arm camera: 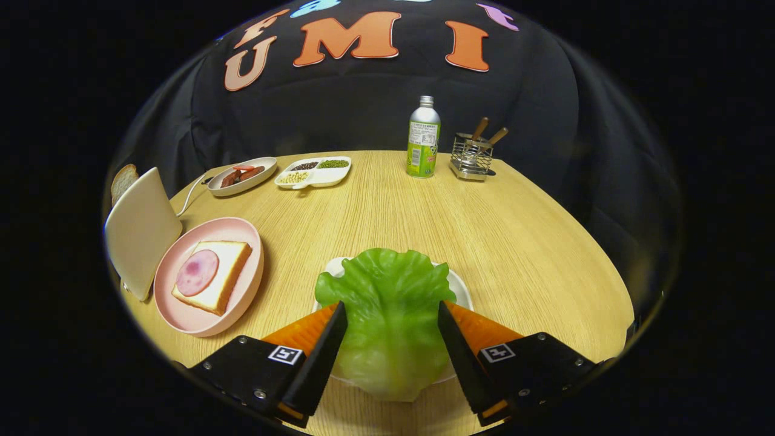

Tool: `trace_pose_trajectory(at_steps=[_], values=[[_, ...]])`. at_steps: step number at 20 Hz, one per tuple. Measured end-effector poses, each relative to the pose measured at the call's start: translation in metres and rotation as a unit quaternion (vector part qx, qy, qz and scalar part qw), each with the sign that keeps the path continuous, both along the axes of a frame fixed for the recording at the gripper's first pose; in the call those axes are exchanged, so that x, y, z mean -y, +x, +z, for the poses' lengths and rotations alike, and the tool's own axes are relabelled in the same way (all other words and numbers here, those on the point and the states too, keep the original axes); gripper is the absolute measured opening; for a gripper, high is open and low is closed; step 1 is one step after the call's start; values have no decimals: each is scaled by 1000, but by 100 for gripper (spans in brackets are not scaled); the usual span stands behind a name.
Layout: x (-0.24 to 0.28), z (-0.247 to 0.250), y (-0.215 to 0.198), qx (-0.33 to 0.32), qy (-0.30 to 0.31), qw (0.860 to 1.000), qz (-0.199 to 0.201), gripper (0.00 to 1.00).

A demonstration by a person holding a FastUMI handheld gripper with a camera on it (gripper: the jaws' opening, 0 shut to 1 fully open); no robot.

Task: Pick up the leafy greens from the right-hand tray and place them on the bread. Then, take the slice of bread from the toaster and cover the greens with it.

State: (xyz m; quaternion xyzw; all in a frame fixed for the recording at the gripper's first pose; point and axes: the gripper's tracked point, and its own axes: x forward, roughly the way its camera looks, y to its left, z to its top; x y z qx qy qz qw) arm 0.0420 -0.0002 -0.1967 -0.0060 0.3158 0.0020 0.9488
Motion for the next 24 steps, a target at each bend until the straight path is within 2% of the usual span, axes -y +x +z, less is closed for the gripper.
trace_pose_trajectory(at_steps=[8,13,17,20,24], values=[[-1,-5,1,-8,14,1000,-7,68],[3,-6,1,-10,21,999,-23,28],[5,0,1,-3,20,999,-32,4],[13,21,6,26,-8,999,-40,1],[9,48,7,52,0,998,-42,1]])
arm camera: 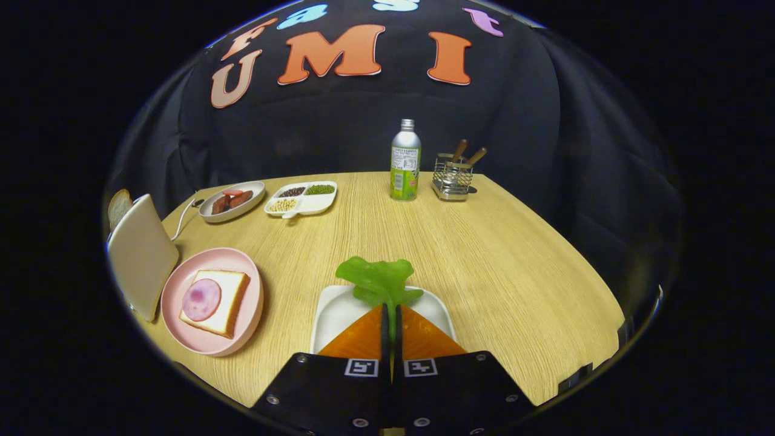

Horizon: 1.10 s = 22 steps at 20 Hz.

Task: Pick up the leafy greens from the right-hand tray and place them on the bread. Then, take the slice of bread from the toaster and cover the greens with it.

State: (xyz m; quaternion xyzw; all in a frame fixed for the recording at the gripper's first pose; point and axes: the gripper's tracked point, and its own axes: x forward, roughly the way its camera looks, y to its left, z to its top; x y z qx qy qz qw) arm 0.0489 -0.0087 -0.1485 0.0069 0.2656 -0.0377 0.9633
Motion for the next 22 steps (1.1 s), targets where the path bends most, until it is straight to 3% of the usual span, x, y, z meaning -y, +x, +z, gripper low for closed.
trace_pose_trajectory(at_steps=[12,22], values=[[-71,46,-3,34,-3,998,58,1],[-152,42,-5,24,11,993,116,1]])
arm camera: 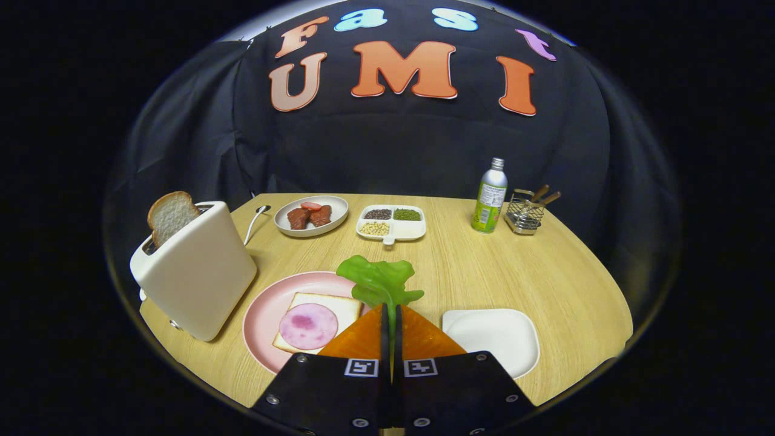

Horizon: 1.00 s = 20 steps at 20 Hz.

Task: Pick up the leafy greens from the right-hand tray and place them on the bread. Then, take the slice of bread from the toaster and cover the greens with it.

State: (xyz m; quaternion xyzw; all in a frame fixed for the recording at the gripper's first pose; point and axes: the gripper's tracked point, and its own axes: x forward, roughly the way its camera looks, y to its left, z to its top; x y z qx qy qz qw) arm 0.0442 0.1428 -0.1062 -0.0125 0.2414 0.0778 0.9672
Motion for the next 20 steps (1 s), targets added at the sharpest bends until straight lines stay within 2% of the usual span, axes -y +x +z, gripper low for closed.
trace_pose_trajectory(at_steps=[10,20], values=[[-57,-17,3,-13,11,999,37,2],[-75,-46,9,-39,7,998,49,3]])
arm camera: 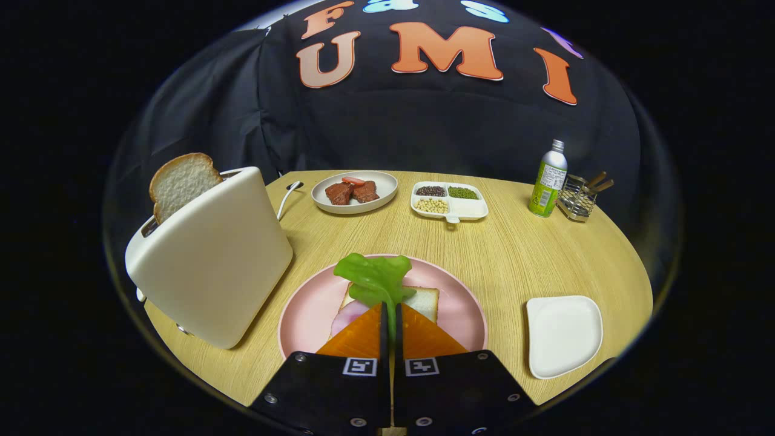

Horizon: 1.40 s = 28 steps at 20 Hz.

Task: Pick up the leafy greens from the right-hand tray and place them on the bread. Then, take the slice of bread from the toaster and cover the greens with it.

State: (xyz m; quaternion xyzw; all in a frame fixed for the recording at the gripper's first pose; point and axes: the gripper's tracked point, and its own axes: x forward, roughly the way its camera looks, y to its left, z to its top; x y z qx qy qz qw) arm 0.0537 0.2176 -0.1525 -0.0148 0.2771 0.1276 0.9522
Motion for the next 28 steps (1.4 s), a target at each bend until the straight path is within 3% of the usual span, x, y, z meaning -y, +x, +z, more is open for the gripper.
trace_pose_trajectory(at_steps=[8,13,17,20,28], values=[[-1,-9,-3,-6,-7,1000,-6,25],[4,0,-4,8,-20,1000,-19,73],[6,17,-2,33,-27,999,-29,88],[3,36,-1,52,-20,998,-35,94],[-18,97,3,108,-7,993,-41,98]])
